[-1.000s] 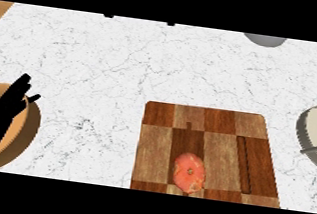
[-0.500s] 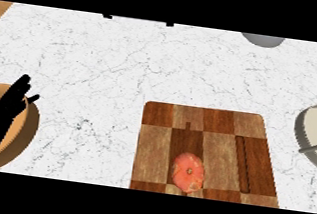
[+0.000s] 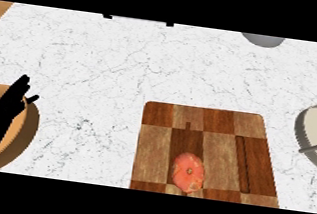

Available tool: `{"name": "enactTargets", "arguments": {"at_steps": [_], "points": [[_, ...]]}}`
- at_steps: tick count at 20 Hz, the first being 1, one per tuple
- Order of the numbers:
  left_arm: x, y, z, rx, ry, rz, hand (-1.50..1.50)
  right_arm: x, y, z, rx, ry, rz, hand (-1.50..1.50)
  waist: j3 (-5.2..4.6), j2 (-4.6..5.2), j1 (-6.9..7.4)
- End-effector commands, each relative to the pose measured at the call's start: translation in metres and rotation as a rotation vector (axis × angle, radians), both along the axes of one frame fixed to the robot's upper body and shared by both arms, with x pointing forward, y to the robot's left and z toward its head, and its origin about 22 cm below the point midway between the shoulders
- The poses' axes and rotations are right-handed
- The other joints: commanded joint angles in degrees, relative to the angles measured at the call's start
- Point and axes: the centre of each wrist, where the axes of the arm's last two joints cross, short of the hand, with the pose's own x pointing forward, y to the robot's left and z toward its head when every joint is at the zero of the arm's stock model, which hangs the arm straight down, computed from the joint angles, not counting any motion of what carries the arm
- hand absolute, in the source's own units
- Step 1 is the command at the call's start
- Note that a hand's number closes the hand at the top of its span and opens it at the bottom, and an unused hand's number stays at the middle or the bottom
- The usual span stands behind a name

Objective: Pick the tomato from the cutting board and place it in the tiered basket

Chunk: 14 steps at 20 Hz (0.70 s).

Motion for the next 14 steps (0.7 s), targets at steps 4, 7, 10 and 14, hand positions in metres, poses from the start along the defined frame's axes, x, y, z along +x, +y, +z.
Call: {"name": "enactTargets", "arguments": {"at_steps": [4, 7, 10, 14], "points": [[-0.021, 0.016, -0.031, -0.001, 0.135, 0.062, 0.00, -0.028, -0.007, 0.048, -0.063, -0.347, -0.035, -1.50, -0.29, 0.40, -0.96], [-0.016, 0.028, -0.023, -0.005, 0.116, 0.053, 0.00, -0.040, -0.001, 0.071, -0.002, -0.436, -0.125, -1.50, -0.32, 0.27, -1.14], [-0.023, 0.019, -0.023, -0.010, 0.121, 0.069, 0.00, -0.058, -0.003, 0.079, 0.084, -0.559, -0.208, -1.50, -0.27, -0.18, -1.56], [-0.030, 0.021, -0.024, -0.004, 0.134, 0.087, 0.00, -0.100, -0.011, 0.099, 0.190, -0.755, -0.198, -1.50, -0.24, -0.90, -3.31]]}}
